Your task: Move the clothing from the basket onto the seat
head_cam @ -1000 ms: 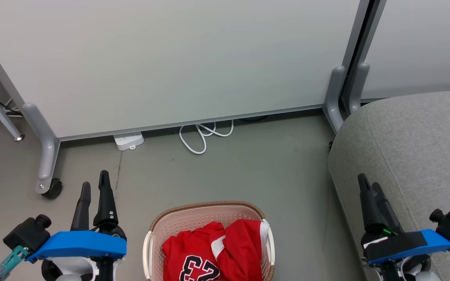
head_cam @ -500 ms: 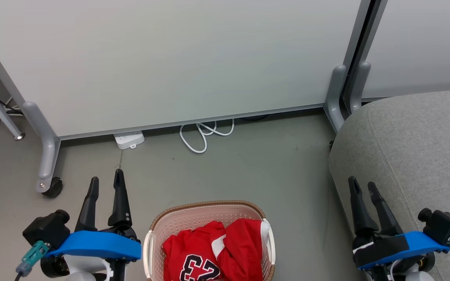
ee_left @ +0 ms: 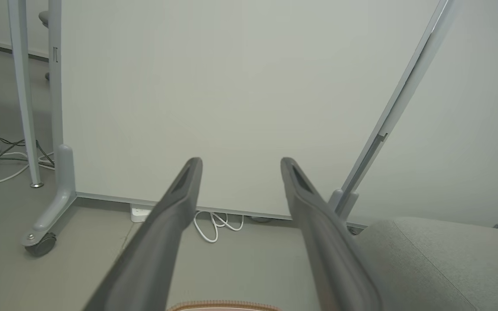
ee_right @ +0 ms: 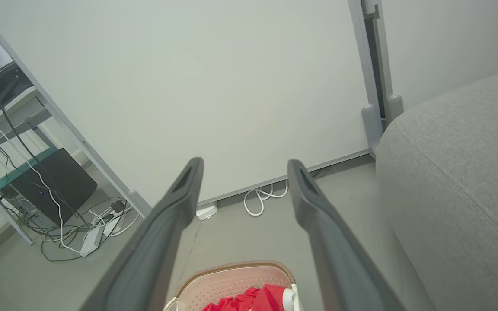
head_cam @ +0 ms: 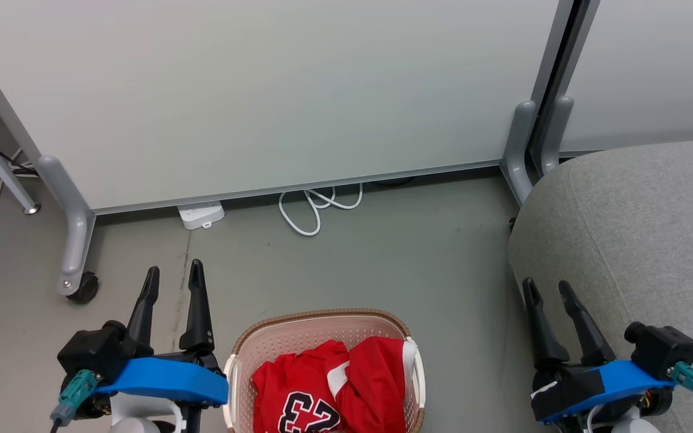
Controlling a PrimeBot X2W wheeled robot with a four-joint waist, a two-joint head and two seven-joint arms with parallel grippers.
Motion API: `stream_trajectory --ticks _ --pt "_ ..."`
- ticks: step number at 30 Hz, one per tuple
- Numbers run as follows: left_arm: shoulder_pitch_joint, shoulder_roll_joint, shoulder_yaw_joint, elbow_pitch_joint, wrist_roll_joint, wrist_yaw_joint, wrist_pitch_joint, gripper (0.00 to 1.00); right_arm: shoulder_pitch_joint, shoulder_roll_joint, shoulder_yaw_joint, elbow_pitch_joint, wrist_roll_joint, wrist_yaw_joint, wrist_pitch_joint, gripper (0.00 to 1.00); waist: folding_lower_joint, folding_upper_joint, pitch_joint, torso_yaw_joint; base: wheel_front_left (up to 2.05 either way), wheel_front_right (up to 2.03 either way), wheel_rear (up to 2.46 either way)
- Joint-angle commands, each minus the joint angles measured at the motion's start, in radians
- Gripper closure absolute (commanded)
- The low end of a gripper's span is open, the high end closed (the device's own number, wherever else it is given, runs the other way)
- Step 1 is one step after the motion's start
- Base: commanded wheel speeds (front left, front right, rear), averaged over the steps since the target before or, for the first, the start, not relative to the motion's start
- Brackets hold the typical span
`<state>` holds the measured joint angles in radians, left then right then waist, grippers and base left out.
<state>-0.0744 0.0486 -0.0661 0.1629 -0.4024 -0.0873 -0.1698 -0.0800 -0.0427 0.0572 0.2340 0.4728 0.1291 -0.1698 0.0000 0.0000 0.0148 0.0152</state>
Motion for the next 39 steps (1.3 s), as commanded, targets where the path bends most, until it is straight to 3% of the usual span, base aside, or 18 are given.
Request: stream_trajectory --ticks 1,39 --pt "-0.02 0.005 -0.002 -0.003 0.032 0.005 -0.011 0.0 -0.023 -0.008 0.003 -0.003 -0.033 0.002 -0.011 0.0 0.0 0.0 0.0 0.001 0.0 0.0 0.0" --pt "-0.015 0.005 -0.043 0.03 0.339 0.01 -0.089 0.0 -0.02 -0.01 0.009 0.031 -0.356 0.002 -0.089 0.0 0.0 0.0 0.004 0.007 0.0 0.0 0.0"
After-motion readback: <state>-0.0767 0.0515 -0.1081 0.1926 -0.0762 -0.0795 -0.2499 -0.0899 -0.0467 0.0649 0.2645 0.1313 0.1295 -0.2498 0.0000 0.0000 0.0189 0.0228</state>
